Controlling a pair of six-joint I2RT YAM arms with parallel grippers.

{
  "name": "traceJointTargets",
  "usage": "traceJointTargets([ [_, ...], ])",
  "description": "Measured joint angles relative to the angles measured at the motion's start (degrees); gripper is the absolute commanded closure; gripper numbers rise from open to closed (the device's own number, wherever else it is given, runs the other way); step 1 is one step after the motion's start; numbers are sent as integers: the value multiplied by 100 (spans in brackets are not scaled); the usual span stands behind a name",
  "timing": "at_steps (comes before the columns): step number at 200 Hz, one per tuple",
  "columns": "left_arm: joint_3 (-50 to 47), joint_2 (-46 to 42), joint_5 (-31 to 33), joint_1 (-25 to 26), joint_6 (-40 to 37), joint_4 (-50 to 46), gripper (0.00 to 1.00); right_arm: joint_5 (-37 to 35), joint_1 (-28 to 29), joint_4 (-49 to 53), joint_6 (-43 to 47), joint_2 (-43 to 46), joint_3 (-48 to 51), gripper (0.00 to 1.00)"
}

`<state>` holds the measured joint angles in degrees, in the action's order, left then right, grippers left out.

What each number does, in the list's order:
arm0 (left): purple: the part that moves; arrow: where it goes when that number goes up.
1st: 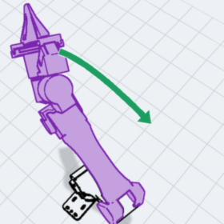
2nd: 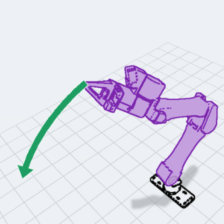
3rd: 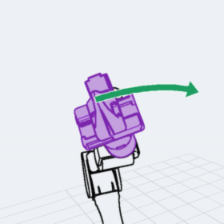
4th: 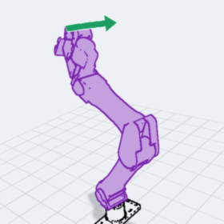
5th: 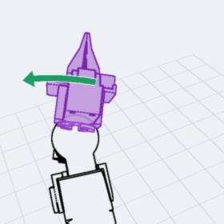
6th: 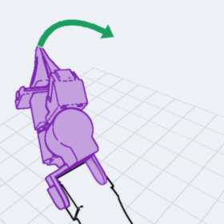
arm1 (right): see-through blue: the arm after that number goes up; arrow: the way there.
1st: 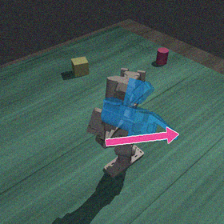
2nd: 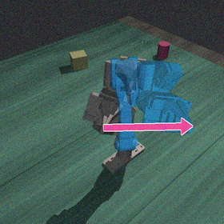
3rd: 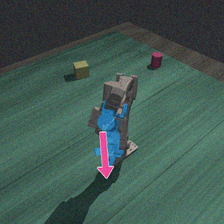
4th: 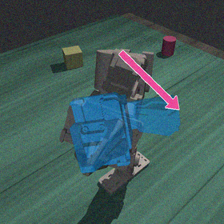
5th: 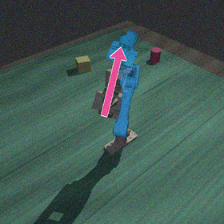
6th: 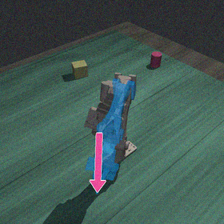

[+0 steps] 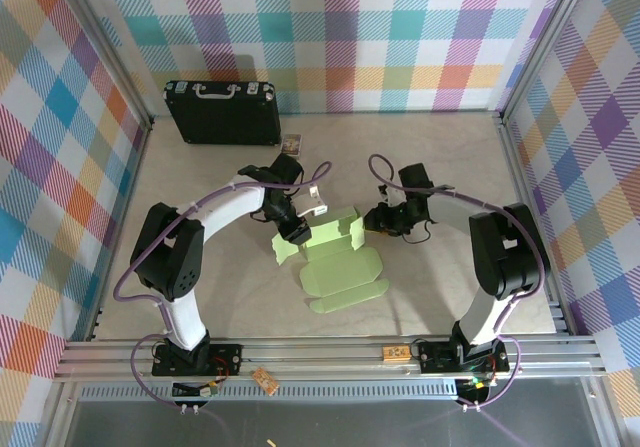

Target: Fold the paper box

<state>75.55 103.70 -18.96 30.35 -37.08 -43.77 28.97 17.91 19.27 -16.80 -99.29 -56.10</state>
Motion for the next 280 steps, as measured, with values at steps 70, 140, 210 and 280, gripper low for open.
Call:
traceJointTargets([
  [70,-380,-358,485,271,-2,367,65,-210,17,-804,280,966,962,54],
  [140,-485,-457,664,328,-4,411,65,-269,205,-1722,588,1598,1530,52],
  [210,-485,-457,664,328,-24,409,65,-520,496,-2494,949,1749,2090,53],
  [280,-485,-457,765,328,-22,455,66,-774,636,-3508,1080,1316,2181,60],
])
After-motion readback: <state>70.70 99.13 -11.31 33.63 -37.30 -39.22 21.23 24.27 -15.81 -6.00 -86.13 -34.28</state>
